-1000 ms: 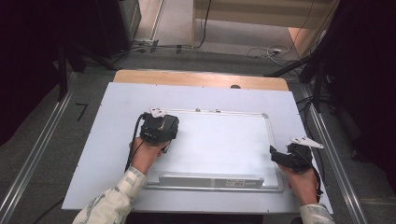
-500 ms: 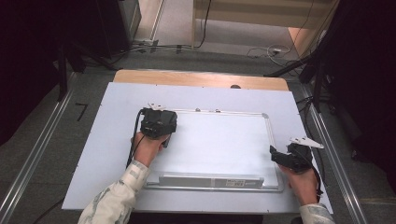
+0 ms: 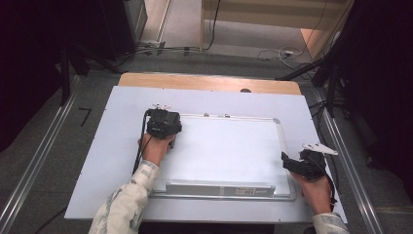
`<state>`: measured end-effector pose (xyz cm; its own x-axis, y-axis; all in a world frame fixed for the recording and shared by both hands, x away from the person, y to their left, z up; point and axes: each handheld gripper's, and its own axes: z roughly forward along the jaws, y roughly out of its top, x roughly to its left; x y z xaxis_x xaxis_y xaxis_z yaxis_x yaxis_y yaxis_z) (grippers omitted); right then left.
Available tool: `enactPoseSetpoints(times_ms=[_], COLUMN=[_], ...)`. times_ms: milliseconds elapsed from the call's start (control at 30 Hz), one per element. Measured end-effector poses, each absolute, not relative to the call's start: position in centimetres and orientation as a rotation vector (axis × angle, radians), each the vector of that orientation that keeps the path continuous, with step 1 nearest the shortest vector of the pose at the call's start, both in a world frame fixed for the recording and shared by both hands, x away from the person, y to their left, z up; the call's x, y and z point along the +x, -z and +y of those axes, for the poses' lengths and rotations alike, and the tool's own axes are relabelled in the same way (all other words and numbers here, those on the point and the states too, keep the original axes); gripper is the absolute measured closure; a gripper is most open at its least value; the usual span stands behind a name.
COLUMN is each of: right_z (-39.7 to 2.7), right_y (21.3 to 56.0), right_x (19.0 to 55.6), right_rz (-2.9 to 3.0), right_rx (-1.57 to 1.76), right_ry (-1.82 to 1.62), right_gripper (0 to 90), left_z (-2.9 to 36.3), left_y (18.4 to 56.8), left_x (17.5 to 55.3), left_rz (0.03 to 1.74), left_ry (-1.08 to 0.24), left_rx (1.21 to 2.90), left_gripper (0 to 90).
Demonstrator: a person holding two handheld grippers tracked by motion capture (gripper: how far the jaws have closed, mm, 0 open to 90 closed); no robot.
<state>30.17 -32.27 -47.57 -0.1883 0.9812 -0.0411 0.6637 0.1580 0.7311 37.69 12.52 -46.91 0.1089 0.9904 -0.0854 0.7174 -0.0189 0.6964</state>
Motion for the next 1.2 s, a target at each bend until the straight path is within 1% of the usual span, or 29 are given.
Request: enactPoseSetpoints(times_ms=[333,600,733,767,833,900,1000,1100,1200], right_z=[-32.3,-32.3,-32.3,-32.3,-32.3,-32.3,-32.3,-32.3,-32.4], right_y=[47.6,47.6,47.5,47.5,47.5,47.5,47.5,47.5,47.5], right_x=[30.2,30.2,30.2,30.2,30.1,30.1,30.1,30.1,30.0], right_rz=[1.920,1.921,1.921,1.921,1.921,1.921,1.921,1.920,1.919], right_rx=[1.555,1.555,1.555,1.556,1.554,1.555,1.553,1.556,1.553], right_ry=[-0.801,-0.800,-0.801,-0.801,-0.801,-0.801,-0.801,-0.801,-0.803], right_gripper=[15.2,15.2,15.2,15.2,15.2,15.1,15.2,15.2,15.2], left_z=[12.7,12.4,12.4,12.5,12.5,12.4,12.3,12.3,12.7], left_y=[47.7,48.3,48.3,48.3,48.1,47.8,47.2,46.6,46.1], left_x=[38.9,39.3,39.2,39.2,39.1,38.8,38.4,37.7,37.0], left_rz=[1.741,1.753,1.754,1.751,1.739,1.723,1.692,1.666,1.651], left_ry=[-0.599,-0.607,-0.607,-0.597,-0.595,-0.609,-0.617,-0.628,-0.607], left_rx=[1.789,1.824,1.810,1.799,1.795,1.790,1.775,1.756,1.724], left_gripper=[39.7,39.5,38.7,37.5,31.8,31.4,27.2,25.5,23.4])
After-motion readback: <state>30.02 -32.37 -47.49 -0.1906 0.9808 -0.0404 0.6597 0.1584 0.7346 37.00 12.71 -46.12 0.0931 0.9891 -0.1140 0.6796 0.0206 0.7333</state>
